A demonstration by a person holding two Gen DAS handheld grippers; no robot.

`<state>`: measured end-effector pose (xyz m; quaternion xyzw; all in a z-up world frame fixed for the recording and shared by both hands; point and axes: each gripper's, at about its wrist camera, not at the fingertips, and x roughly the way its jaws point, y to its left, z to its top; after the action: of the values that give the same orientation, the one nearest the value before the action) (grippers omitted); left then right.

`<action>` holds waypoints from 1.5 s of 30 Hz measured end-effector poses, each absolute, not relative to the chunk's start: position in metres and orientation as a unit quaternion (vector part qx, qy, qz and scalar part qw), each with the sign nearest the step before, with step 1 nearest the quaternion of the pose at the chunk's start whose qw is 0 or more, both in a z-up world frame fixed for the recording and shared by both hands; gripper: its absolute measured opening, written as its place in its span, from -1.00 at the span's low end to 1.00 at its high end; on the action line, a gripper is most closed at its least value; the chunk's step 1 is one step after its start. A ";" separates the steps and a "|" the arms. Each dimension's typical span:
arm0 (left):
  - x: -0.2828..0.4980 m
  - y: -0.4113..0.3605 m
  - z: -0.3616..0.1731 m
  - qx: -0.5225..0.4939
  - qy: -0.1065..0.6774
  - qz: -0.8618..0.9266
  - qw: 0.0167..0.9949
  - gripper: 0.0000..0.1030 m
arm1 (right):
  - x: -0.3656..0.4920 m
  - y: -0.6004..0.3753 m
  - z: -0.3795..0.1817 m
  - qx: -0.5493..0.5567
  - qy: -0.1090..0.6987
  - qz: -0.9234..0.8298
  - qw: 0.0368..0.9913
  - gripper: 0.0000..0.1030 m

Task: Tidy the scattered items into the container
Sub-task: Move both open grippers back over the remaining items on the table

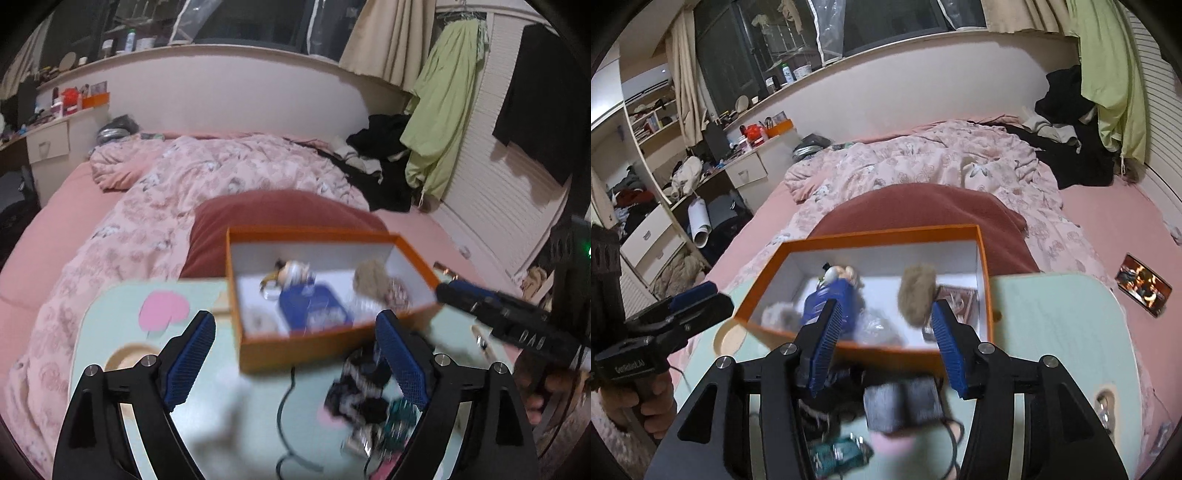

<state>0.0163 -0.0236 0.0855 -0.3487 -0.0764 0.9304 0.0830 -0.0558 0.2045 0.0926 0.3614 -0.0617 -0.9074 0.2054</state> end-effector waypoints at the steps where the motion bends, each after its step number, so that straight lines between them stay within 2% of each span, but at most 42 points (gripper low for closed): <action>1: 0.021 -0.024 0.081 -0.355 -0.073 0.929 0.079 0.71 | -0.050 0.207 0.092 0.361 -0.061 -0.908 0.205 0.01; 9: 0.052 -0.025 0.051 -0.389 -0.088 0.915 0.067 0.71 | -0.023 0.223 0.081 0.373 -0.077 -0.904 0.195 0.01; 15: 0.065 -0.013 0.049 -0.392 -0.061 0.915 0.074 0.71 | -0.007 0.233 0.072 0.381 -0.081 -0.904 0.180 0.01; 29: 0.074 -0.001 0.037 -0.401 -0.052 0.910 0.094 0.75 | 0.017 0.243 0.025 0.443 -0.038 -0.882 0.156 0.01; 35: 0.074 0.002 0.036 -0.400 -0.051 0.910 0.097 0.75 | 0.017 0.237 0.020 0.433 -0.012 -0.890 0.142 0.14; 45: 0.073 -0.001 0.039 -0.394 -0.055 0.913 0.093 0.75 | 0.017 0.236 0.020 0.431 -0.010 -0.891 0.140 0.16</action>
<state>0.0728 -0.0005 0.0392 -0.3935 -0.0551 0.9129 0.0934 0.0173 0.2359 0.0198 0.4309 -0.0099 -0.8914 0.1398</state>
